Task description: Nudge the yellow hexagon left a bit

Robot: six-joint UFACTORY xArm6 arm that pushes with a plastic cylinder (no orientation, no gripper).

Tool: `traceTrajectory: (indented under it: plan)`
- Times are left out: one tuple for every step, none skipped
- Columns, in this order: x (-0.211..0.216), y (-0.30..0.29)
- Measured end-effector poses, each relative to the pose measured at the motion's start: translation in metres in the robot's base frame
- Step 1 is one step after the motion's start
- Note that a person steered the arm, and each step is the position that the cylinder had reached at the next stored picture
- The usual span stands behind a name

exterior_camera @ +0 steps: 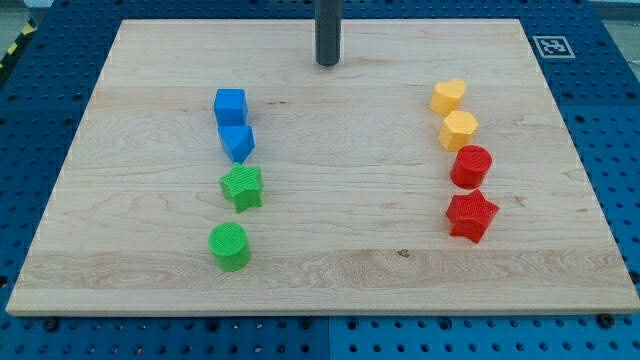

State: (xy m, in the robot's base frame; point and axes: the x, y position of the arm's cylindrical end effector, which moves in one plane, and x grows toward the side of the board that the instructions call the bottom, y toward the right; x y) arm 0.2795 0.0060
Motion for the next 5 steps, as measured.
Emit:
traceTrajectory:
  plan:
    - [-0.001,0.0]
    - [0.001,0.0]
    - [0.001,0.017]
    - [0.001,0.081]
    - [0.003,0.147]
